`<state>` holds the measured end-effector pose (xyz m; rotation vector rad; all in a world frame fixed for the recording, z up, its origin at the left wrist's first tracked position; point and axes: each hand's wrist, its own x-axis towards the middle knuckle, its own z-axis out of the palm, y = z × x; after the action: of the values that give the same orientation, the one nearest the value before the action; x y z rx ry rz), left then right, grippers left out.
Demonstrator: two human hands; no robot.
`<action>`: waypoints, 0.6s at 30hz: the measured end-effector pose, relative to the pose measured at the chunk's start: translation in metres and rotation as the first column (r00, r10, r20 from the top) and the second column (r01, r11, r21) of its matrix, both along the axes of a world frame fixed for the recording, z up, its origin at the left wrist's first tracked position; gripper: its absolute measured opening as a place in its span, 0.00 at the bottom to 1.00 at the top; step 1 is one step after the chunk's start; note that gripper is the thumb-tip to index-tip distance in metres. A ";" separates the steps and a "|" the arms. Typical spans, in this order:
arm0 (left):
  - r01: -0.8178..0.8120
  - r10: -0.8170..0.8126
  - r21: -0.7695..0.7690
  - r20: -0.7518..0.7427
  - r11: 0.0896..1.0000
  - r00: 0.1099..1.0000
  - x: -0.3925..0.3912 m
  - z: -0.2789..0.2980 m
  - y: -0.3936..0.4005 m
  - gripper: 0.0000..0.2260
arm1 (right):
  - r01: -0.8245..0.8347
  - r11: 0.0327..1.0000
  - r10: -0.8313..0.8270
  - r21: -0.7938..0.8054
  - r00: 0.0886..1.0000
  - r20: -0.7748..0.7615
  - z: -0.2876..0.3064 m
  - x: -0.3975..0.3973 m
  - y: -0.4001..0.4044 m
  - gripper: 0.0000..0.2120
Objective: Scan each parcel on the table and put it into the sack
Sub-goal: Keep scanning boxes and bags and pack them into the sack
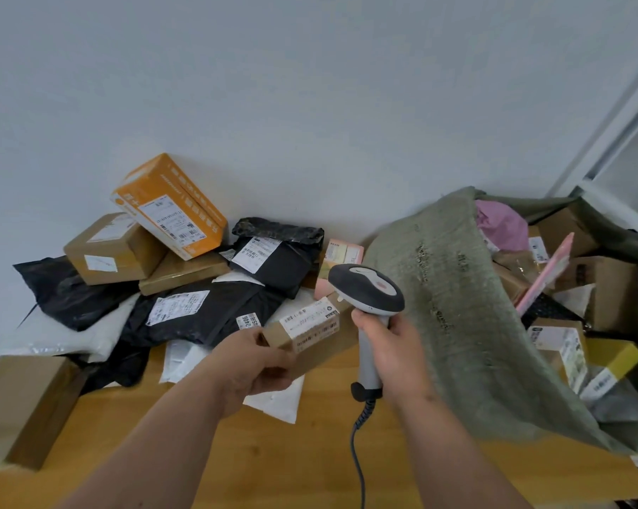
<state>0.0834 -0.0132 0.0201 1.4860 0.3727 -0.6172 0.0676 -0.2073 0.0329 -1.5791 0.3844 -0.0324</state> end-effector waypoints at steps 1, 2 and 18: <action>-0.040 0.040 -0.005 0.006 0.999 0.999 0.001 0.000 0.000 0.13 | 0.006 1.000 -0.006 0.001 1.000 0.007 -0.001 -0.001 0.000 0.11; -0.076 0.076 -0.003 0.013 0.997 0.997 0.001 -0.001 0.001 0.11 | 0.019 1.000 -0.019 0.001 1.000 0.007 -0.002 -0.001 -0.001 0.10; -0.288 0.225 0.258 0.247 0.922 0.942 0.010 -0.011 0.007 0.10 | -0.228 0.946 0.236 -0.231 0.972 0.004 -0.015 -0.023 -0.002 0.03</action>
<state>0.0934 -0.0059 0.0088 1.7301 0.4978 -0.1920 0.0442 -0.2095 0.0175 -1.8420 0.1710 0.0827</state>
